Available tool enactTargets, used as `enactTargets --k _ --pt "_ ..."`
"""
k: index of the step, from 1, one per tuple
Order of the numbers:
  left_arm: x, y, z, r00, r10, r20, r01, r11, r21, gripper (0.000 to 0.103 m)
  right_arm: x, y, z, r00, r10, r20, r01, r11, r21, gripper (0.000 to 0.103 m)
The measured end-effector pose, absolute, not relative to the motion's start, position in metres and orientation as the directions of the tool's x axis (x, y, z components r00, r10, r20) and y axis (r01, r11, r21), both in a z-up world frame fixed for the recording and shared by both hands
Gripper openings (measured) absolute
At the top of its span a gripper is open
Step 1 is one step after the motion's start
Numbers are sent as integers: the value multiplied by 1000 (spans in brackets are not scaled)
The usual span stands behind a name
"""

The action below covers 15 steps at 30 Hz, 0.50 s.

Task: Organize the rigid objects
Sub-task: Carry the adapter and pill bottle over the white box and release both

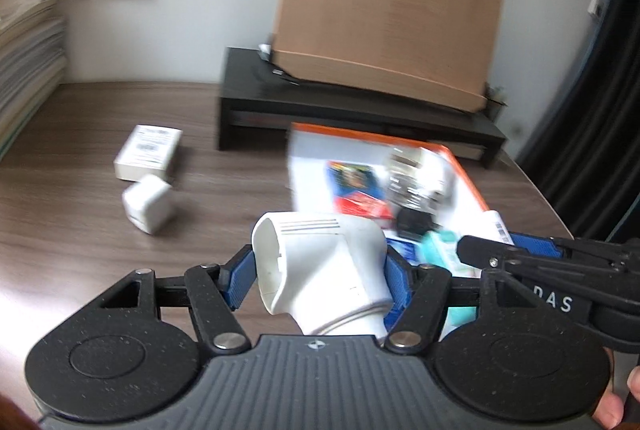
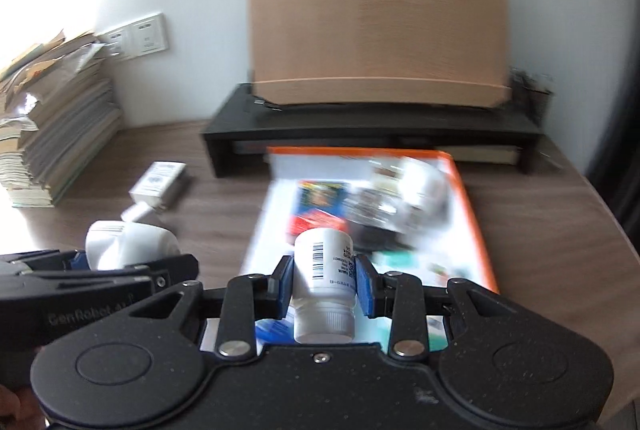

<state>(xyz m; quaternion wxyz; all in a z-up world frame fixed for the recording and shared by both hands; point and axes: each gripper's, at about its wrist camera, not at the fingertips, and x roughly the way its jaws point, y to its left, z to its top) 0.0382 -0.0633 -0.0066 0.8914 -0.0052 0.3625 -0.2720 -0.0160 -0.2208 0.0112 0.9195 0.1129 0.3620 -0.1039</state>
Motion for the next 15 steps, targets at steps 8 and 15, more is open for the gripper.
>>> enactTargets --k 8,15 --pt "8 -101 -12 590 -480 -649 493 851 -181 66 -60 -265 4 720 -130 -682 303 943 140 40" --pt "-6 -119 -18 591 -463 -661 496 854 -156 66 -74 -274 2 731 -98 -675 272 949 156 40"
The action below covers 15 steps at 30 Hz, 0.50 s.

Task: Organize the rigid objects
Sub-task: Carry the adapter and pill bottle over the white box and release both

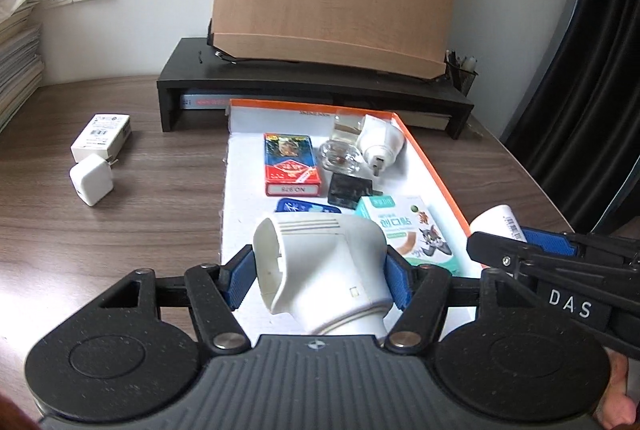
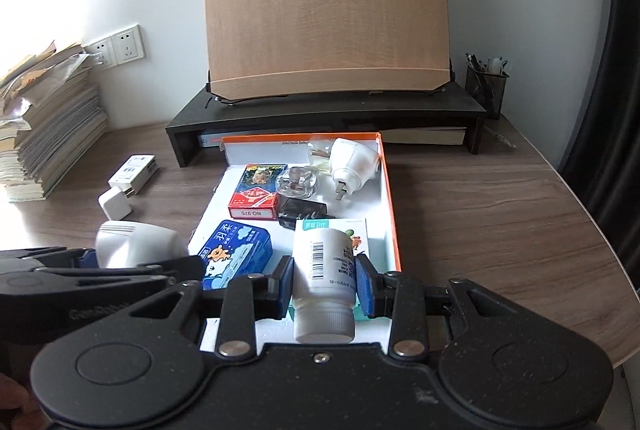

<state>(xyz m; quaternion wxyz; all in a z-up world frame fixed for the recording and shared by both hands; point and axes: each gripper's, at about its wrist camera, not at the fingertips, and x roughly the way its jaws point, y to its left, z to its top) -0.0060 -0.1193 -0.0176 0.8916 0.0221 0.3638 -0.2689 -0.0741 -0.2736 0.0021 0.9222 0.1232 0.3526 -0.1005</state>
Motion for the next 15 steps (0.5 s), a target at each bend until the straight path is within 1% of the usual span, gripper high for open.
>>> enactTargets --k 15 --pt "-18 -130 -27 576 -457 -678 499 853 -151 66 -86 -281 -4 727 -89 -681 276 946 171 40"
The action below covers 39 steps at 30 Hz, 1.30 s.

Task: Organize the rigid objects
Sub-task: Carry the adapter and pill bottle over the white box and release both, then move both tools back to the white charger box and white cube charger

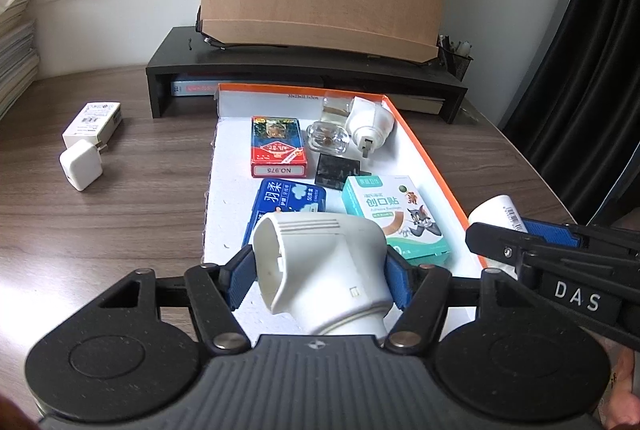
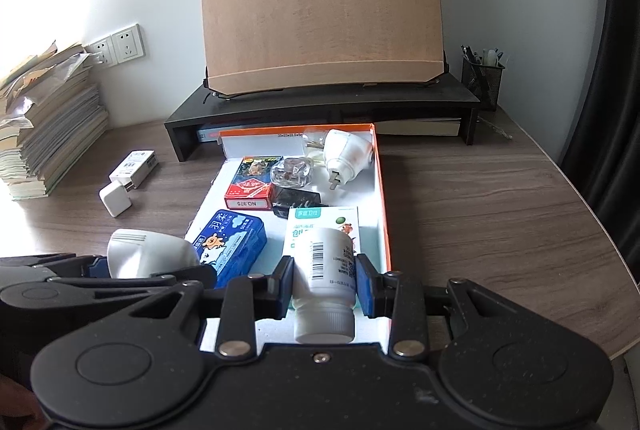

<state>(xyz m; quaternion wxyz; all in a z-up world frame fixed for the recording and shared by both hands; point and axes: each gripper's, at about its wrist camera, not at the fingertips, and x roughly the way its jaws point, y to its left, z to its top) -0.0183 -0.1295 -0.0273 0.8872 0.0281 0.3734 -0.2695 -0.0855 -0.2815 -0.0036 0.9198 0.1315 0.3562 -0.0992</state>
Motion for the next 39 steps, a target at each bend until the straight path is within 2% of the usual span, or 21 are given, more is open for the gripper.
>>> enactTargets --k 5,7,9,24,30,31,39 --pt "-19 -130 -29 571 -459 -680 500 852 -155 66 -85 -282 -4 723 -92 -685 283 944 171 40" --pt "-19 -131 -30 564 -464 -683 506 848 -158 61 -84 -282 -5 721 -93 -687 285 943 172 40" --pt "-18 -132 -30 563 -469 -680 511 845 -159 52 -83 -281 -6 719 -90 -689 286 942 175 40" --pt "-13 -134 -26 549 -498 -671 532 828 -178 50 -79 -282 -15 696 -86 -713 300 937 180 40" --pt "-8 -127 -20 568 -470 -676 503 848 -167 59 -73 -277 -21 680 -76 -729 292 940 175 42" --pt "-6 -125 -19 571 -463 -678 495 853 -165 60 -73 -277 -20 684 -75 -726 292 940 177 46" --pt "3 -104 -15 601 -400 -691 432 891 -140 73 -63 -262 -10 709 -60 -703 257 950 178 53"
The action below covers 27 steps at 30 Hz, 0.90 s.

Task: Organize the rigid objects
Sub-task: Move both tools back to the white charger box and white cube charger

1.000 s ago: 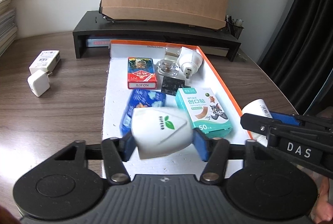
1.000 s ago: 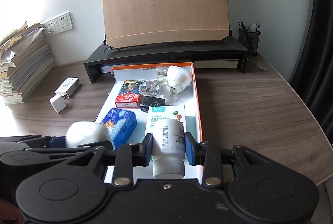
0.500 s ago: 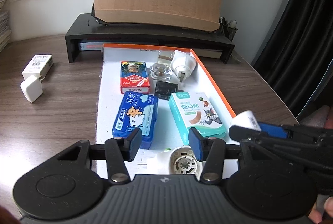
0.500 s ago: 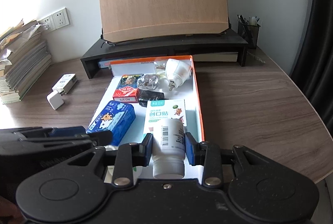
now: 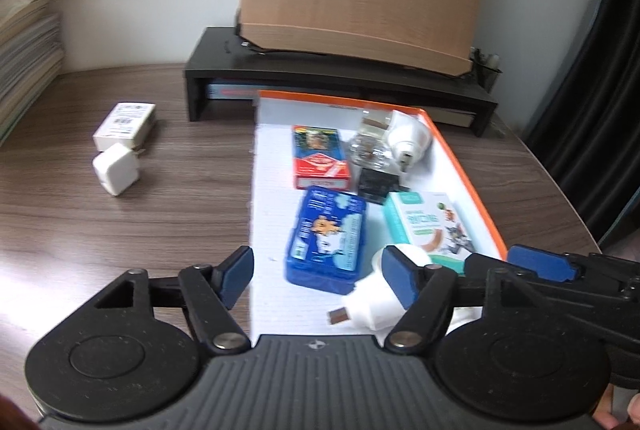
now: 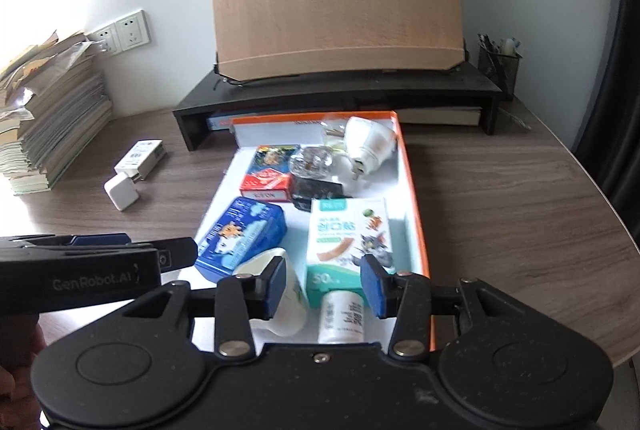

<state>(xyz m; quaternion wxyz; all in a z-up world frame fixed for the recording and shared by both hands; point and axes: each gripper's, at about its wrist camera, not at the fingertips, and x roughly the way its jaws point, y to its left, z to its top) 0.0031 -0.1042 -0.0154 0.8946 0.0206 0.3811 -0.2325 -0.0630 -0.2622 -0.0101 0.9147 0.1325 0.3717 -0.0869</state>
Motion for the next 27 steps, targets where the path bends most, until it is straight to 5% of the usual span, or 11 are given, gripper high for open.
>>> enactTargets --k 11,27 --pt "21 -66 -10 637 -333 -695 347 929 -127 84 -38 -229 1 734 -18 -679 185 967 175 71" --pt "60 -13 -19 652 -250 -716 235 964 -123 88 6 -182 -4 720 33 -693 126 976 177 74"
